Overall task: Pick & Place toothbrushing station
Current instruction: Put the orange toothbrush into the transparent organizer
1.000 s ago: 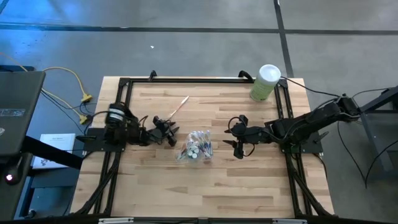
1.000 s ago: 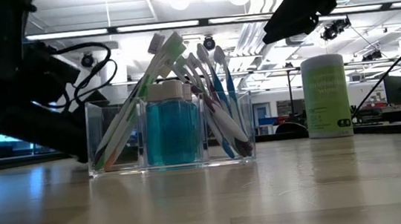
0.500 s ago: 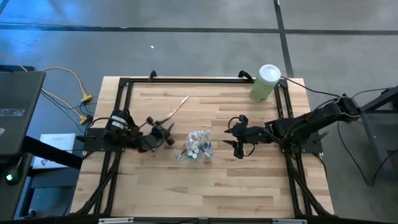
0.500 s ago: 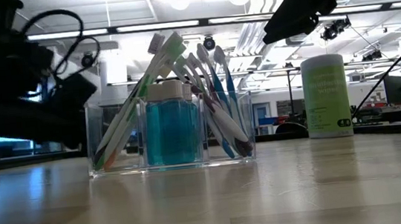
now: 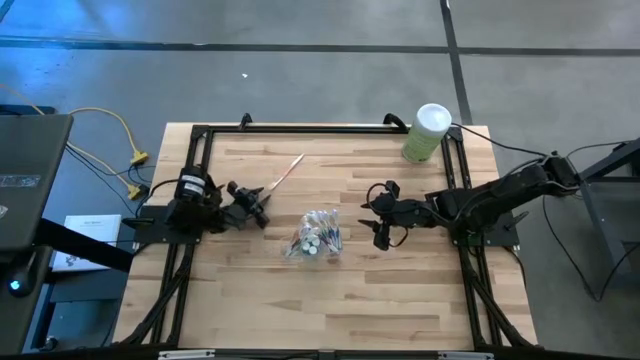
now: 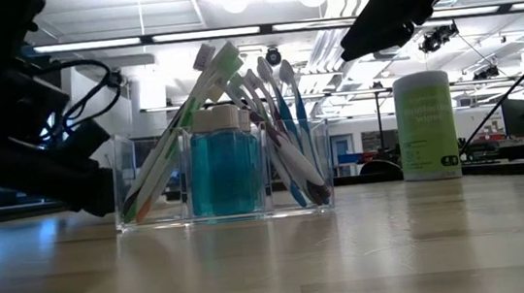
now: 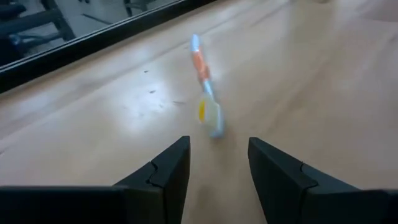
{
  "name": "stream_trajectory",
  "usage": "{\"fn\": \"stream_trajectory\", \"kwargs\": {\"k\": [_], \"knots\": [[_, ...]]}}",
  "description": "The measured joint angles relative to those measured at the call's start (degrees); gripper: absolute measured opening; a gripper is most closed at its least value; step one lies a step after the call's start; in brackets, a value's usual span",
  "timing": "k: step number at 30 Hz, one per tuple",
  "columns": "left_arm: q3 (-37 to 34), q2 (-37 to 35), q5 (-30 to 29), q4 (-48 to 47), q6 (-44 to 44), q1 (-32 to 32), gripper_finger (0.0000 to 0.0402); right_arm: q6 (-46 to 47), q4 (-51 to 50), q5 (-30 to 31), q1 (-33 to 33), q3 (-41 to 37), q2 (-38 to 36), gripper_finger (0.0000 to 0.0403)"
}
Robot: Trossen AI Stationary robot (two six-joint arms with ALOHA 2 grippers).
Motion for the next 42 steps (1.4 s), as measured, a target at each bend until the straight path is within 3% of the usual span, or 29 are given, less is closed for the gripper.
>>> {"fn": "stream_trajectory", "kwargs": {"k": [3, 9, 19, 27, 32, 39, 42], "knots": [[0.1, 0.0, 0.8, 0.1, 0.3, 2.7, 0.0156, 0.1, 0.2, 0.0, -0.3, 0.0, 0.0, 0.0191], [1.3, 0.0, 10.0, 0.4, 2.1, 8.0, 0.0156, 0.2, 0.6, -0.1, -0.2, 0.0, 0.0, 0.0191], [5.5, 0.0, 17.2, 0.0, 6.3, 13.3, 0.0156, 0.2, 0.5, -0.1, -0.2, 0.0, 0.0, 0.0191], [7.1, 2.3, 23.7, -0.5, 3.9, 17.9, 0.0152, 0.0, 0.4, -0.1, -0.2, 0.0, 0.0, 0.0191], [7.1, 3.8, 23.2, -0.8, 3.1, 17.8, 0.0118, 0.0, 0.4, -0.1, -0.2, 0.0, 0.0, 0.0191], [7.0, 3.9, 21.6, -2.5, -1.4, 17.3, 0.0021, 0.2, 0.4, -0.1, -0.2, 0.0, 0.0, 0.0191], [6.9, 4.0, 21.4, -2.6, -2.8, 16.9, 0.0013, 0.3, 0.4, -0.2, -0.2, 0.0, 0.0, 0.0191]]}}
